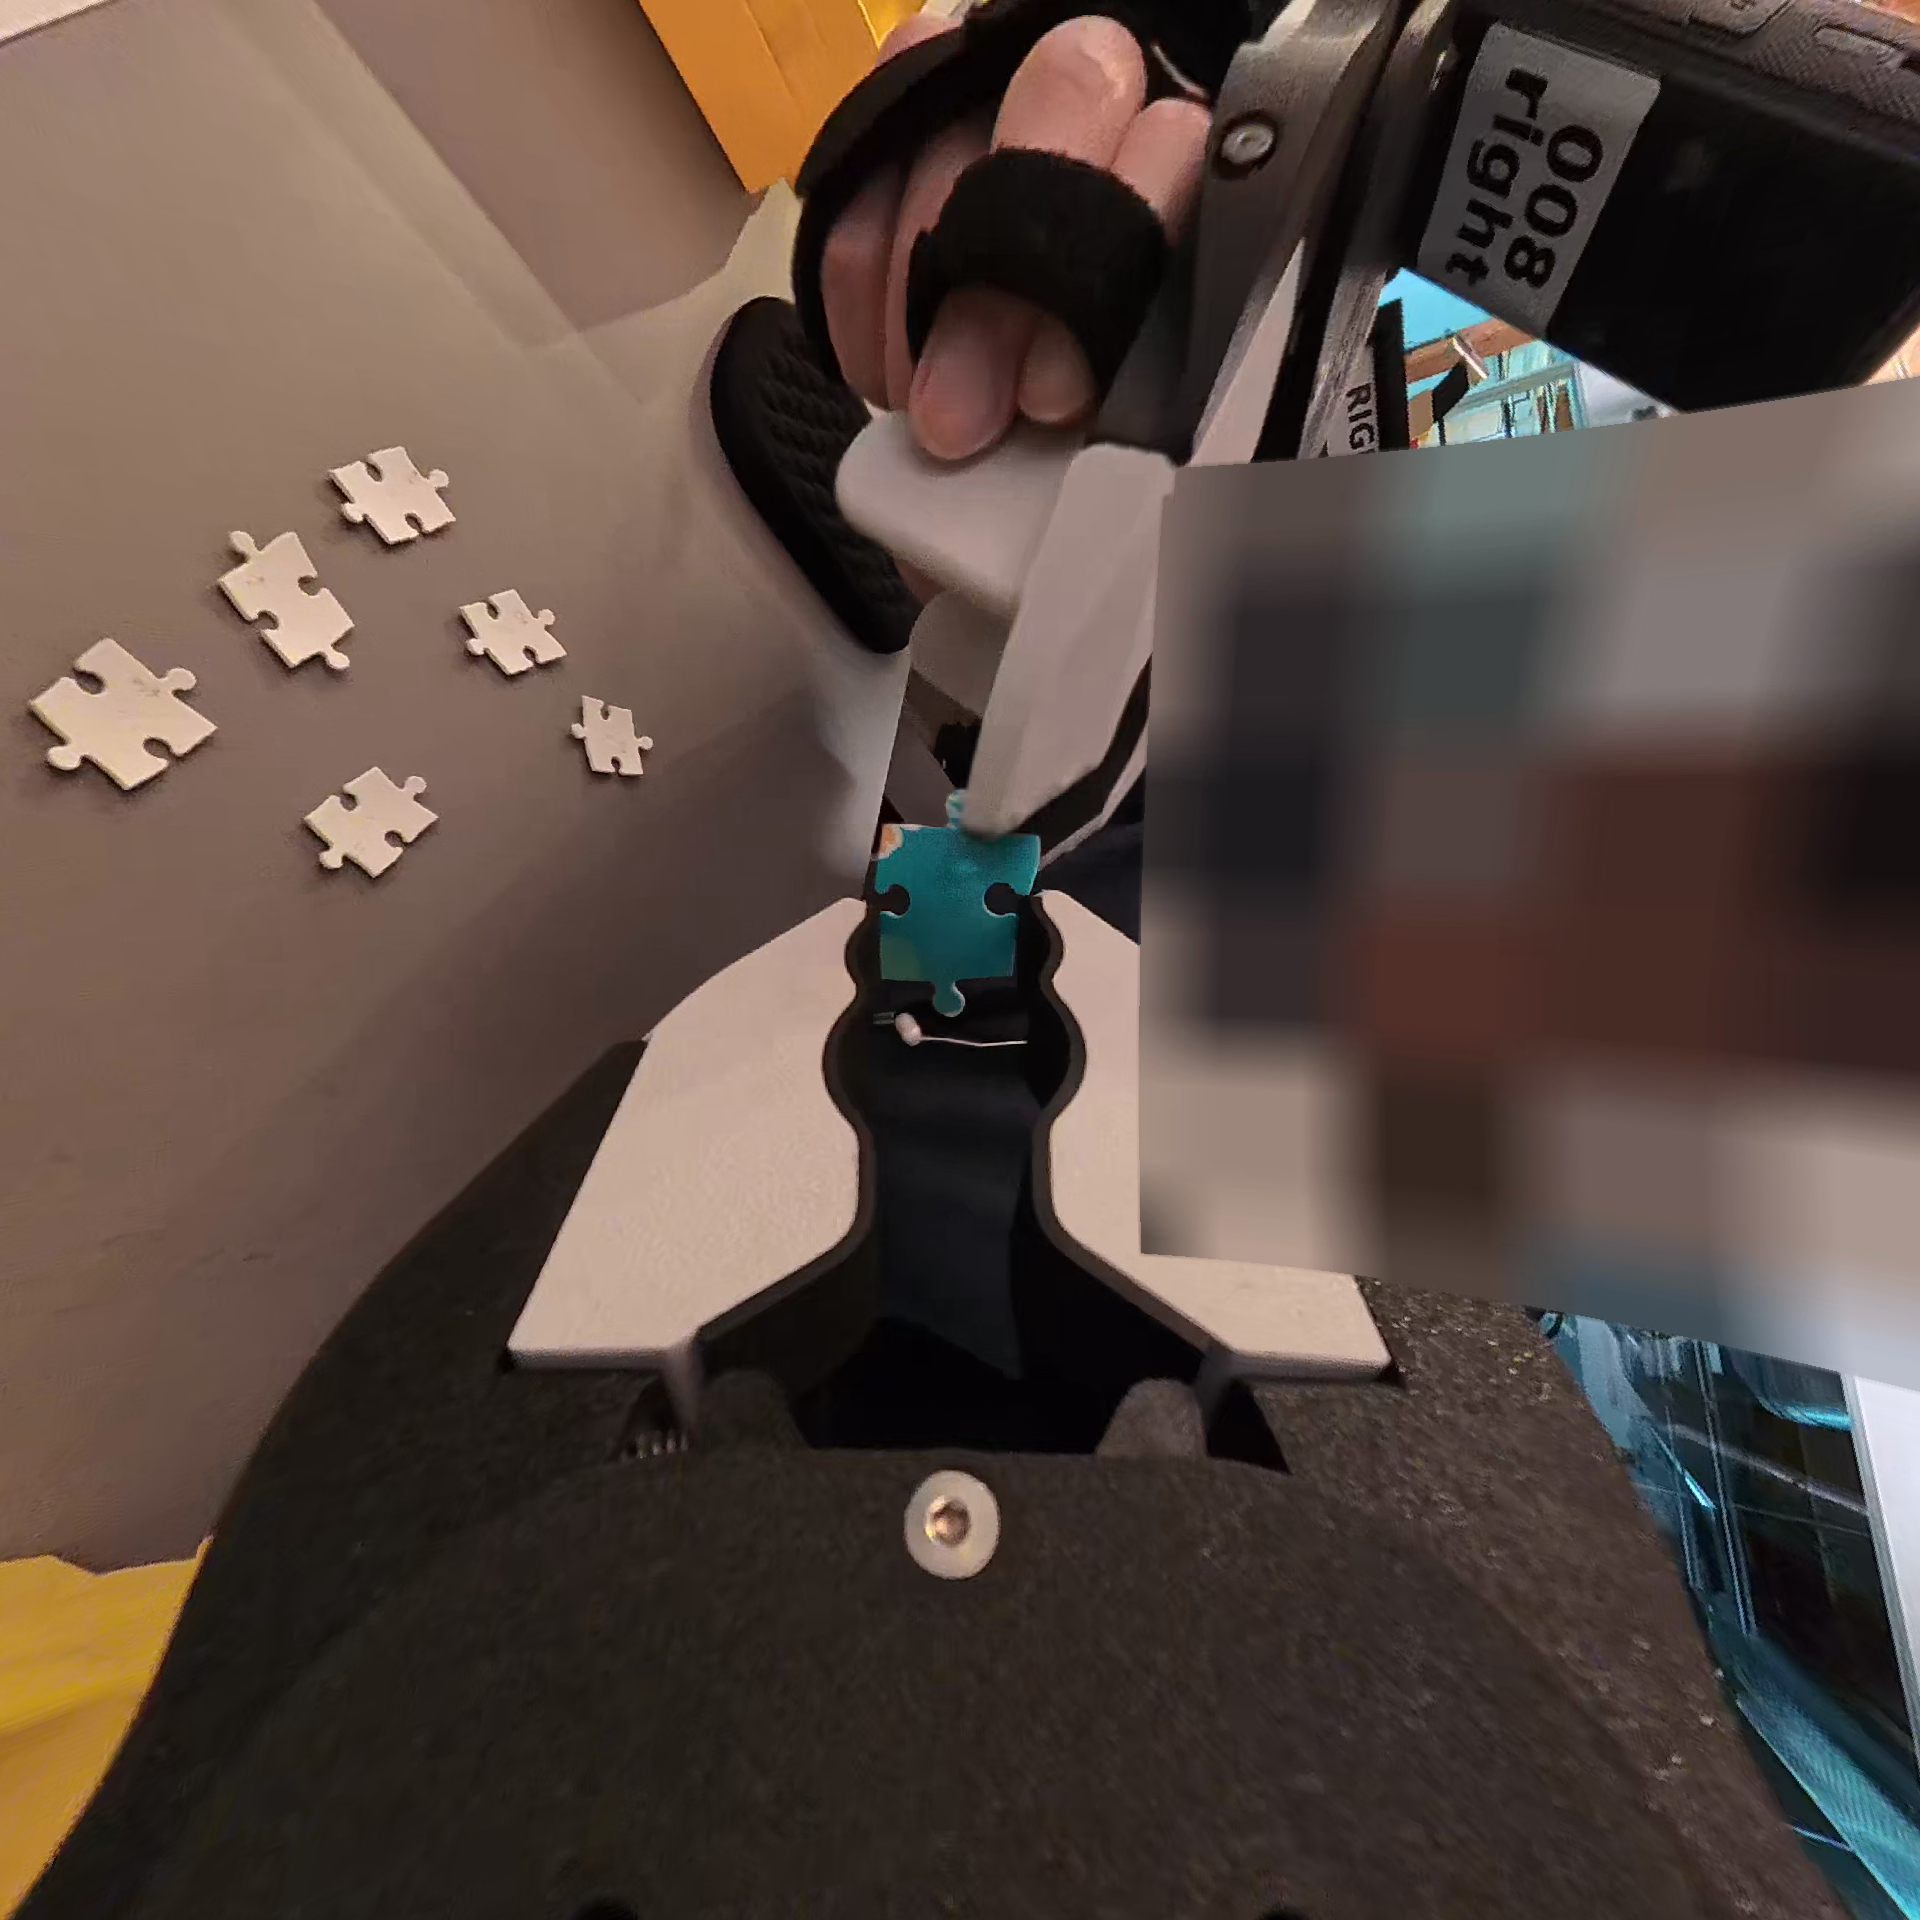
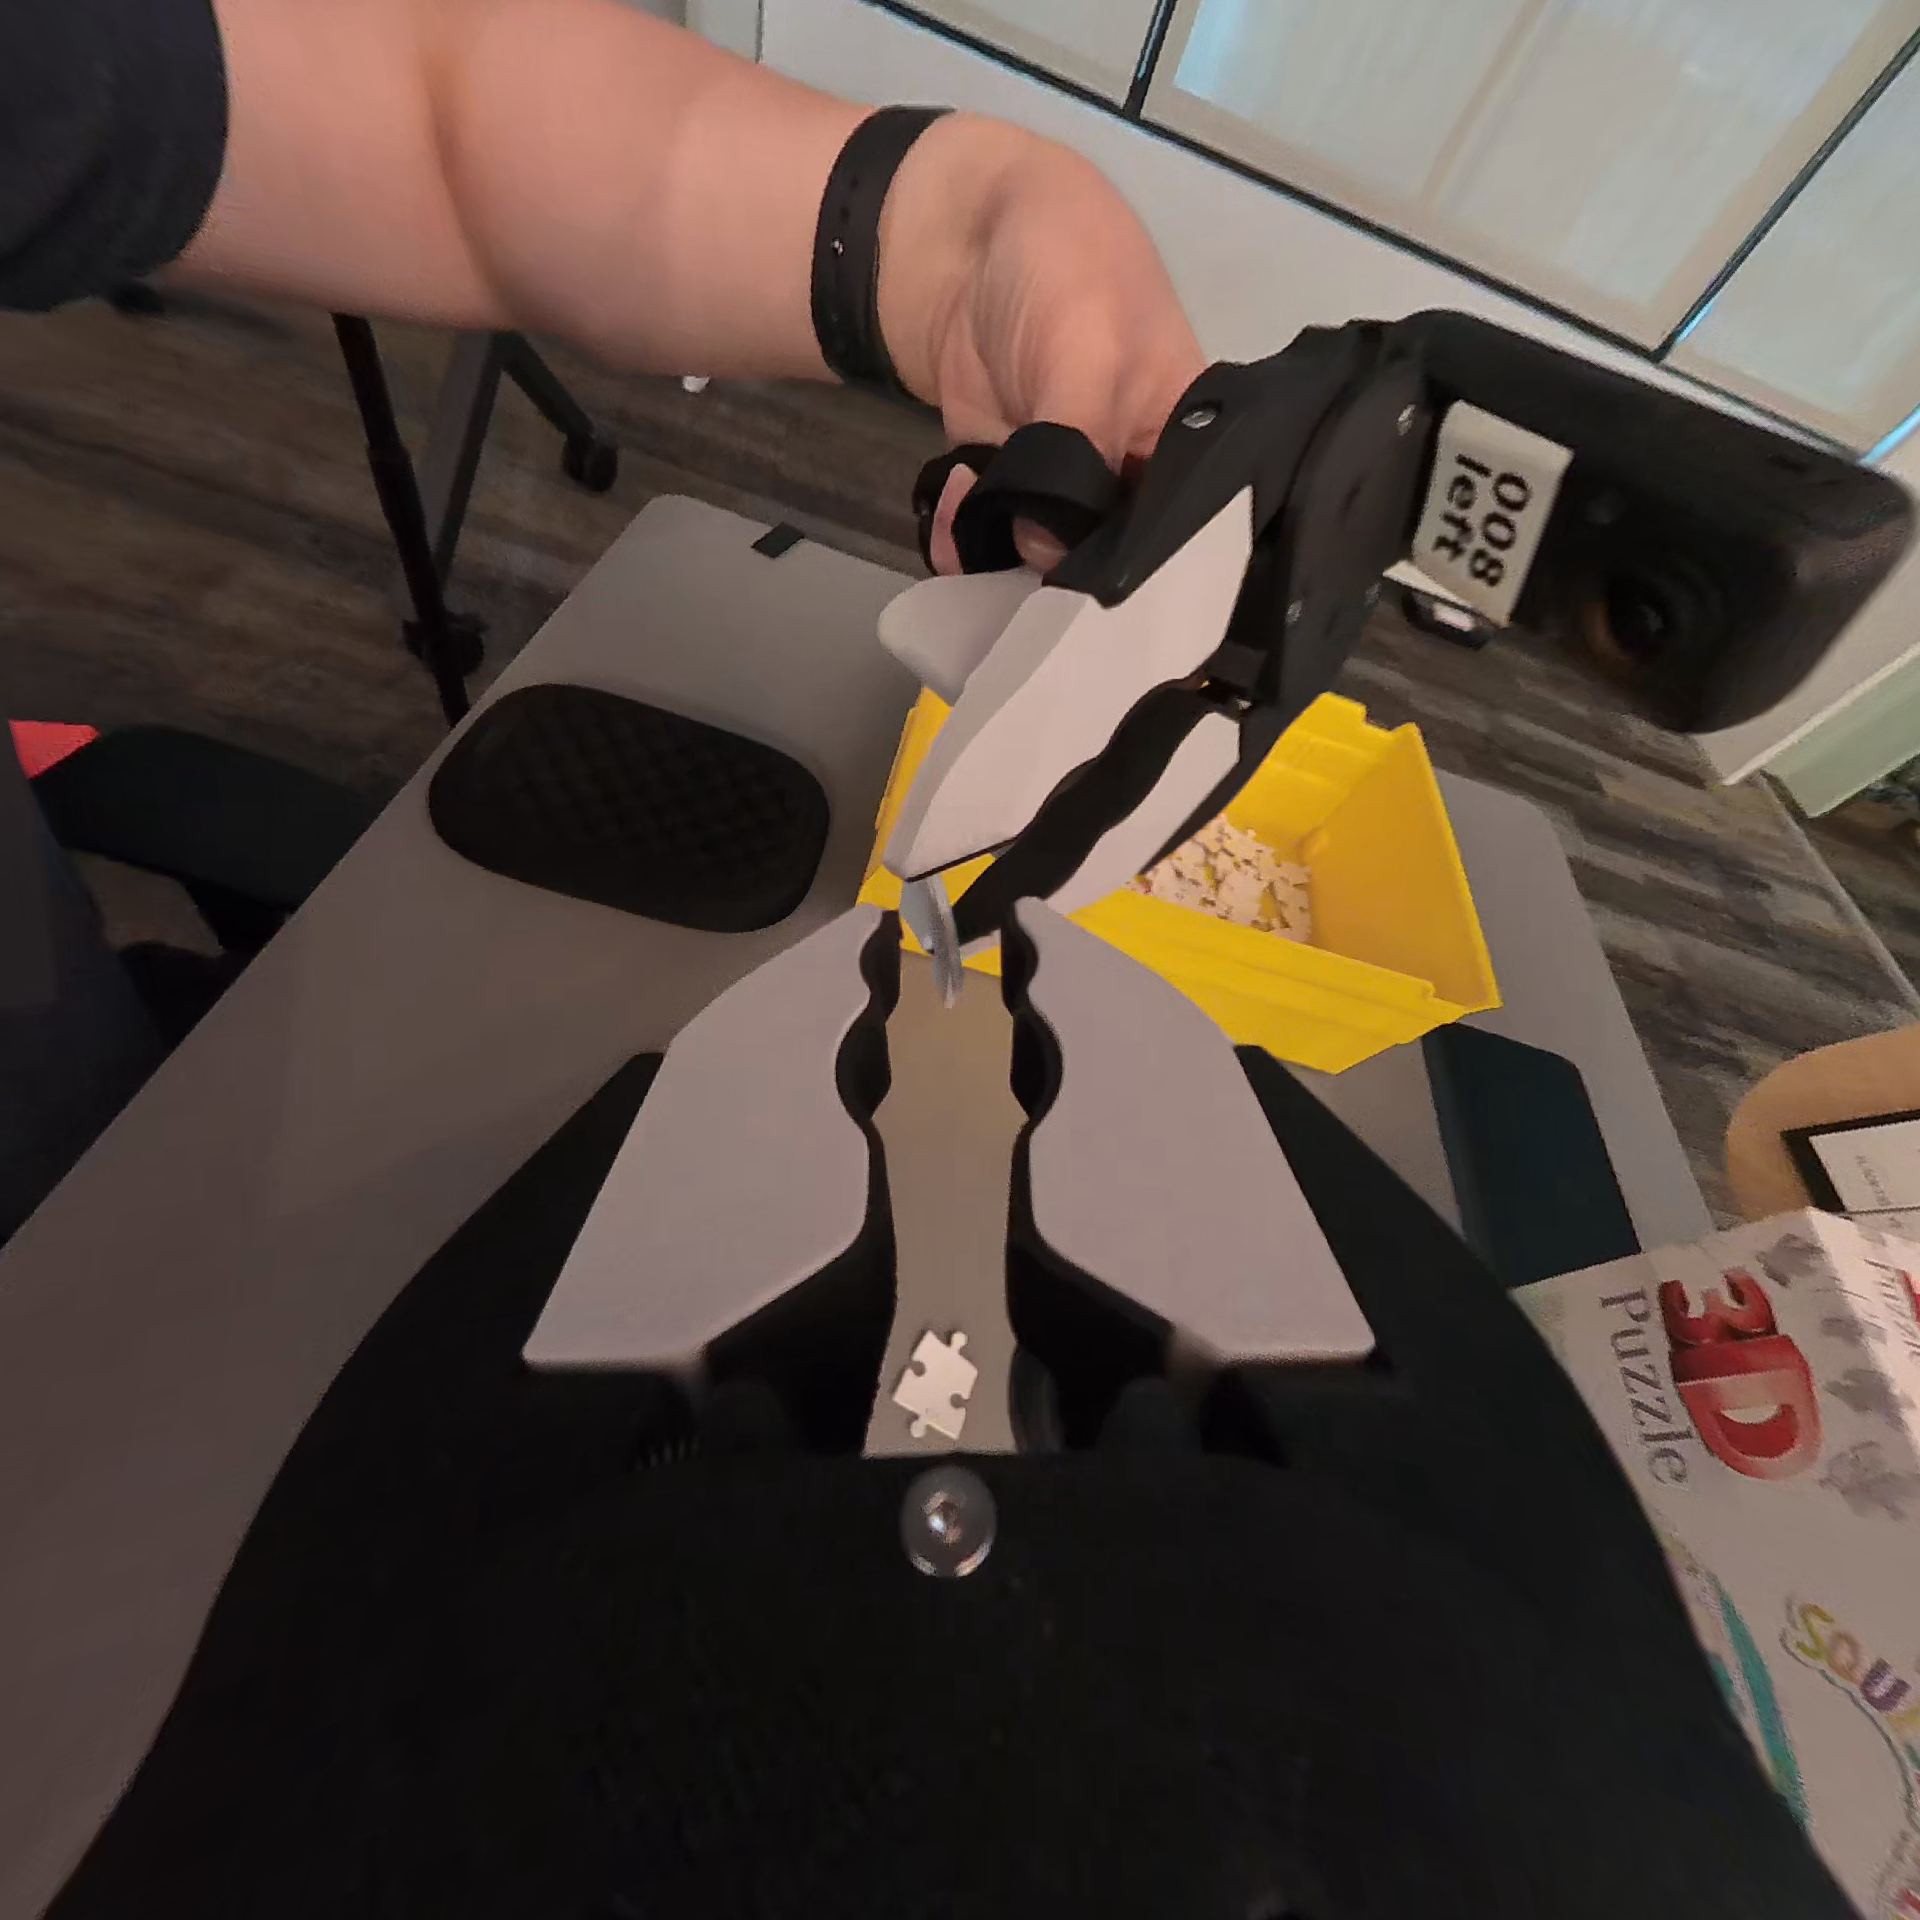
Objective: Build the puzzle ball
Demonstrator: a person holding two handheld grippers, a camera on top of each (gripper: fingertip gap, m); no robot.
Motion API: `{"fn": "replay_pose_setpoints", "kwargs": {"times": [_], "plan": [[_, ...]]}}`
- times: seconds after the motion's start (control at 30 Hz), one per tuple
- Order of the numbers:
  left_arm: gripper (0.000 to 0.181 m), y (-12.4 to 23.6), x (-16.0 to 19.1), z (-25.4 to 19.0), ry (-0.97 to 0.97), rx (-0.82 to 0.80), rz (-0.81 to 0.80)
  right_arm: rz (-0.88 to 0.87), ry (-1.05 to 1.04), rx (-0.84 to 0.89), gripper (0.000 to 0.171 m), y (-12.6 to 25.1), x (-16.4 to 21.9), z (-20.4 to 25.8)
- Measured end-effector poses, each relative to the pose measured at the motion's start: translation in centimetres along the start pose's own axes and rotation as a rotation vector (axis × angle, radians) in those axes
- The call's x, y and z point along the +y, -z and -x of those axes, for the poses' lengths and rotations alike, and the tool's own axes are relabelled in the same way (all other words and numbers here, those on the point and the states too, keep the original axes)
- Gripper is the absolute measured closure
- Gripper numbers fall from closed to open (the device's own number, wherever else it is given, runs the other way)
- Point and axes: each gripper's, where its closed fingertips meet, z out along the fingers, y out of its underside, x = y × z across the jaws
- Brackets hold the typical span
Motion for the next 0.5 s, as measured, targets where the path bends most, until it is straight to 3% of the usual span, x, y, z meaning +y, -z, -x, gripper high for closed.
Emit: {"fn": "replay_pose_setpoints", "kwargs": {"times": [0.07, 0.23, 0.43, 0.5], "plan": [[0.156, -0.4, -0.1, 0.1, -0.004, 0.000, 0.011, 0.007, -0.016, -0.036, 0.167, -0.2, 0.4, 0.4], [0.159, -0.2, -0.7, 1.2, -0.024, -0.049, -0.037, -0.011, -0.208, -0.035, 0.168, 1.2, 2.7, 0.5], [0.157, 2.1, 2.3, 4.8, -0.155, -0.366, -0.067, 0.356, -0.876, 0.062, 0.168, 6.9, 18.6, 5.1], [0.157, 2.9, 2.7, 5.0, -0.249, -0.474, -0.107, 0.367, -1.054, 0.080, 0.168, 8.3, 21.7, 7.0]]}}
